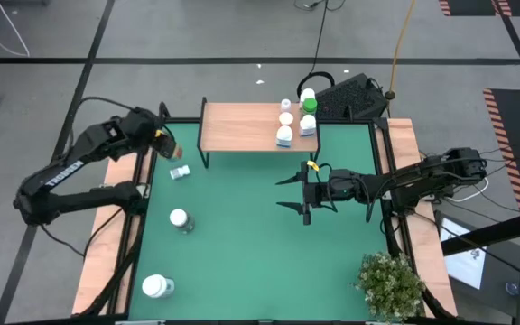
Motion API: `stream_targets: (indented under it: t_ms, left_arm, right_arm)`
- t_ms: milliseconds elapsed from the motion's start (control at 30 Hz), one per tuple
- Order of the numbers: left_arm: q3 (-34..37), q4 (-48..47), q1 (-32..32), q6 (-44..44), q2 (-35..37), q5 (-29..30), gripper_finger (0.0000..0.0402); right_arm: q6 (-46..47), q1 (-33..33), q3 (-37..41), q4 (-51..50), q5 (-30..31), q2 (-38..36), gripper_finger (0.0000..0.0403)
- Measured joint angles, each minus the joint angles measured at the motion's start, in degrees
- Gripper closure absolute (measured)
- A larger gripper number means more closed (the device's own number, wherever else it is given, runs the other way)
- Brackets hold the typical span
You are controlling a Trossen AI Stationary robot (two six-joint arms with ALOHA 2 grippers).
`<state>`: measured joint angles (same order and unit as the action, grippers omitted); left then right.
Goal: Pick and place medicine bottles onto shelf by color
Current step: Put the yellow medicine bottle on the shelf
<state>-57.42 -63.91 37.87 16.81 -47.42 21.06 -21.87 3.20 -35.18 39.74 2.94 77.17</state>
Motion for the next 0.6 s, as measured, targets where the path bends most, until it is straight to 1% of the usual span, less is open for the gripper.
stream_targets:
  t_ms: [100, 267, 433, 533, 600]
  left_arm:
    - [-3.6, -2.2, -4.6, 2.5, -0.1, 0.0, 0.0178]
    - [-7.5, -2.2, -14.4, 7.1, -0.2, 0.0, 0.0185]
    - [-7.7, 2.9, -24.7, 10.7, -0.3, 0.0, 0.0183]
    - [-7.6, 6.0, -30.7, 12.1, -2.4, 0.2, 0.0183]
    - [-7.6, 7.9, -34.8, 12.5, -5.0, 1.4, 0.0183]
  right_arm:
    - [0.5, 0.0, 0.0, -0.3, 0.0, 0.0, 0.0142]
    - [5.6, -0.7, 0.0, -0.1, 0.0, 0.0, 0.0142]
    - [10.5, -2.1, 0.0, -0.4, -0.3, 0.0, 0.0131]
    - [12.2, -2.5, 0.0, -1.0, -1.7, 0.0, 0.0121]
    - [13.0, -2.5, 0.0, -1.0, -1.7, 0.0, 0.0114]
